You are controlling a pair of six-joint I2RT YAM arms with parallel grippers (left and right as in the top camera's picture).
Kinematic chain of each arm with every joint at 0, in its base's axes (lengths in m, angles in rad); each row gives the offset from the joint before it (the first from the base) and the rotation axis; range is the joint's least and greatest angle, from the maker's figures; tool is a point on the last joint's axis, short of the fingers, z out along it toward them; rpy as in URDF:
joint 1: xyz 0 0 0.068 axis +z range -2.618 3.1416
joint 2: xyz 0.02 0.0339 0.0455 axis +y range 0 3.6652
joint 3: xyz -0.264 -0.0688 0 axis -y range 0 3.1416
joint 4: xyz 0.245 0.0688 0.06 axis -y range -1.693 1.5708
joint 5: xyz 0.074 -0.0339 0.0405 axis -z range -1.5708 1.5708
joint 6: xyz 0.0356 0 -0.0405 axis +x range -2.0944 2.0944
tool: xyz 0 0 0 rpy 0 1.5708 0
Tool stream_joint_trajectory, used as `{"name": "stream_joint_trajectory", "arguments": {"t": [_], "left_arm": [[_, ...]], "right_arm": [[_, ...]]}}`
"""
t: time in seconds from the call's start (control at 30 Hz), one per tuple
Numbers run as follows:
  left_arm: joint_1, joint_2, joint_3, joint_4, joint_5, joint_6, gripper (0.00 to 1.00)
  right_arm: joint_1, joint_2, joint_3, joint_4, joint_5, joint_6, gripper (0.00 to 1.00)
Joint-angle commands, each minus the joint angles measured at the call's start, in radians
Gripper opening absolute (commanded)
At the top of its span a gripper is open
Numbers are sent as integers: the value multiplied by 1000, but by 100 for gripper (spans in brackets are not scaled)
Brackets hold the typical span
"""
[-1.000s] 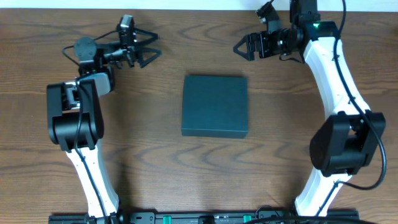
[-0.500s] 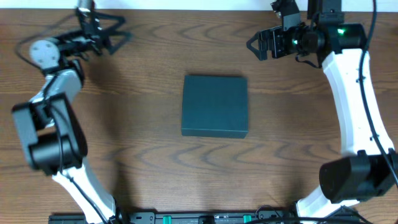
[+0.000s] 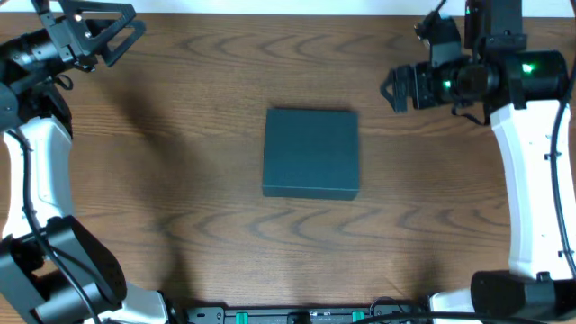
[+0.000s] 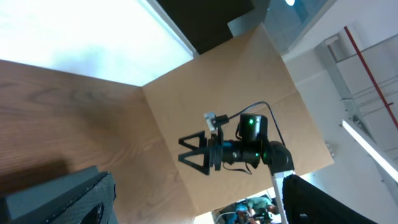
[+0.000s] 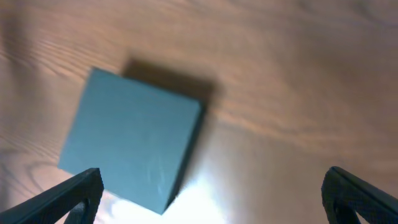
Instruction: Pack container
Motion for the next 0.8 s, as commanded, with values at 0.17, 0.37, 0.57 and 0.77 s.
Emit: {"name": "stream_joint_trajectory", "arguments": {"t": [0.17, 0.37, 0.57, 0.77], "left_arm": [[5, -10, 16, -14, 6, -62, 84], [5, -5, 16, -28, 6, -58, 84], [4, -3, 16, -28, 6, -58, 99], [4, -3, 16, -28, 6, -58, 99]], "right_arm": [[7, -94, 20, -137, 159, 32, 99], [22, -134, 20, -178, 151, 80, 99], [89, -129, 19, -187, 133, 61, 46], [142, -125, 19, -172, 133, 63, 1]]}}
